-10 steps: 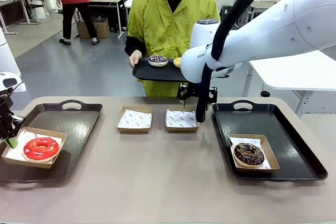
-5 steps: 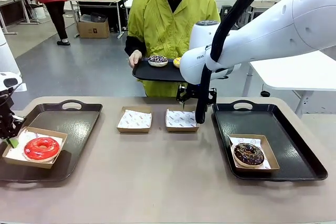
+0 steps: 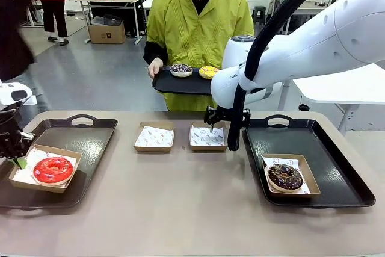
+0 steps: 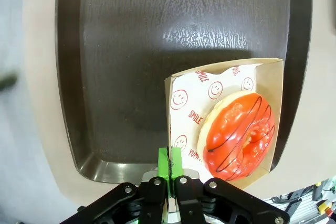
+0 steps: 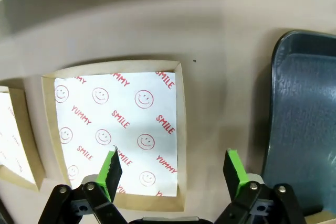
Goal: Individually package the donuts and arrange them on the tray.
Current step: Place the picked Paper togo box on the Handle tray while simultaneously picking up another Paper togo box from the table with the other hand.
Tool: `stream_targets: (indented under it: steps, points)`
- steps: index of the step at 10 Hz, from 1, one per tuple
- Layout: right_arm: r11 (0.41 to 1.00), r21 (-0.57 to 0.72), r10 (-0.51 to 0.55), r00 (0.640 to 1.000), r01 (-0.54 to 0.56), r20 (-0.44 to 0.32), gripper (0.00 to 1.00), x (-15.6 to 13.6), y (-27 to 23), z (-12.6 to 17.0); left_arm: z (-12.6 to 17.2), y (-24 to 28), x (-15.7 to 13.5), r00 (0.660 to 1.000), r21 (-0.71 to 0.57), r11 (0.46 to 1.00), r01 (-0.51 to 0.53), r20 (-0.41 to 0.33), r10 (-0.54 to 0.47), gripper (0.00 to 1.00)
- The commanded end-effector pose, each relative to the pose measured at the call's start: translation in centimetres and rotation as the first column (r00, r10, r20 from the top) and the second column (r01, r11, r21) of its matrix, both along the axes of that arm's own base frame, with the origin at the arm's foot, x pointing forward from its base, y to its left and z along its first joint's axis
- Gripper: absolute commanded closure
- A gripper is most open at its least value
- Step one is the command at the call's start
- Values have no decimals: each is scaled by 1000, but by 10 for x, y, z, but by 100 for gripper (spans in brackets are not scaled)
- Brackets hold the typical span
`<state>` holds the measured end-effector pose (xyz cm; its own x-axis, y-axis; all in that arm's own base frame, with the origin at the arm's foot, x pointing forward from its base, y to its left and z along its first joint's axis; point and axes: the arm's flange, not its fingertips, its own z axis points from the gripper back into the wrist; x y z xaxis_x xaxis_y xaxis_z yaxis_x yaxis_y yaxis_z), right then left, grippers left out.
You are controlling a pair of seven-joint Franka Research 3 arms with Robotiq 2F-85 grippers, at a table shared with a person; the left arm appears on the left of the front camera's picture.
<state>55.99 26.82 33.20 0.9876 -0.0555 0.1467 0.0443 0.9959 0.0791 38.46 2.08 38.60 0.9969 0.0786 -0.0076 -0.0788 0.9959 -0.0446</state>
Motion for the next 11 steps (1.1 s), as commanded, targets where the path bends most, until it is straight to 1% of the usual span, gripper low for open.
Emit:
stream_targets:
  steps: [1,4,7,11]
  points:
    - [999,41,10,1000,-10,-4,0,-6,-11,-2,-8,-12,3,999,-10,1000,15,29,-14,99]
    - [999,45,12,1000,-11,-12,0,-5,-12,-3,-14,-21,6,997,-23,997,73,32,-72,99]
    - [999,47,12,999,-10,-31,0,-1,-13,-11,-24,-23,9,996,-13,996,89,14,-89,99]
    - [999,44,14,999,-13,-39,0,1,-10,-14,-27,-25,10,995,-9,995,102,10,-102,99]
